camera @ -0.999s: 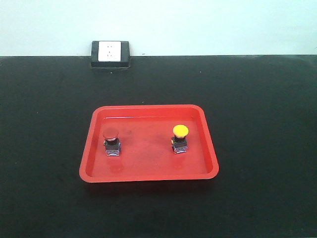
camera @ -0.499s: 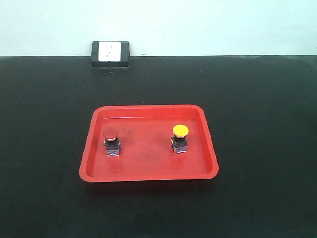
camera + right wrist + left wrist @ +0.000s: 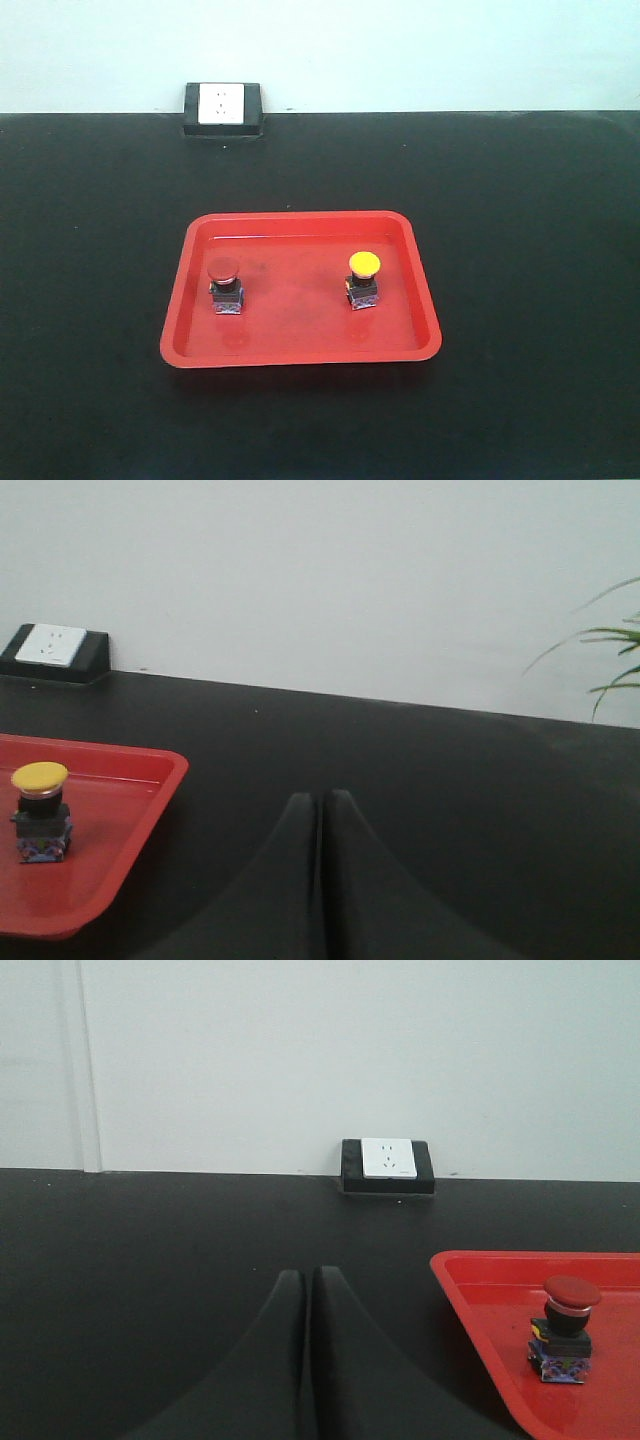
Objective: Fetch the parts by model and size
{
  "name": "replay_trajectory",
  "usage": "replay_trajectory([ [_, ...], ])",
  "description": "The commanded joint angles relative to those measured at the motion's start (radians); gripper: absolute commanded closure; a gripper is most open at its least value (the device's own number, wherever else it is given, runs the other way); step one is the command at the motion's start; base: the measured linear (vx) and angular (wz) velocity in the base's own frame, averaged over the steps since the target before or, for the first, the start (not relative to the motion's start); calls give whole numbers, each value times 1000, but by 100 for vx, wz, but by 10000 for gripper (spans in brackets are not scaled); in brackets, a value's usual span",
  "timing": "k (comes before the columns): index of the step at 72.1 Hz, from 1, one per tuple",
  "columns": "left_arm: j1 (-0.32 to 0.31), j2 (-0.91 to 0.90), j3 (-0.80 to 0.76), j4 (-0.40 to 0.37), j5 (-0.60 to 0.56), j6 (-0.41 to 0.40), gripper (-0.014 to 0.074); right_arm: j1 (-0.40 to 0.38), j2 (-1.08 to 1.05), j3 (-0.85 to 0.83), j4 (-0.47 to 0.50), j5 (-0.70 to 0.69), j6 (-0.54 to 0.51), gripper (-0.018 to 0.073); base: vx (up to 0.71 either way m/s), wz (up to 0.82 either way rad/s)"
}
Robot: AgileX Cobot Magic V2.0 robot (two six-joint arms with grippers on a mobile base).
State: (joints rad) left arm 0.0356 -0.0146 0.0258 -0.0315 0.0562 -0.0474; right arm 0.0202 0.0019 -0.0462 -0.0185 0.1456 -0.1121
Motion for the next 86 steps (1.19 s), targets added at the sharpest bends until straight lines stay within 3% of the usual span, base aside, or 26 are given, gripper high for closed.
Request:
replay_trajectory([
  [1,-6,-14,3,-4,-78,-12,603,-15,9,38,-14,-146,20,569,0,0],
  [86,-6,-14,3,-4,-78,-12,603,-12,-25,83,-31,-179,33,569,0,0],
])
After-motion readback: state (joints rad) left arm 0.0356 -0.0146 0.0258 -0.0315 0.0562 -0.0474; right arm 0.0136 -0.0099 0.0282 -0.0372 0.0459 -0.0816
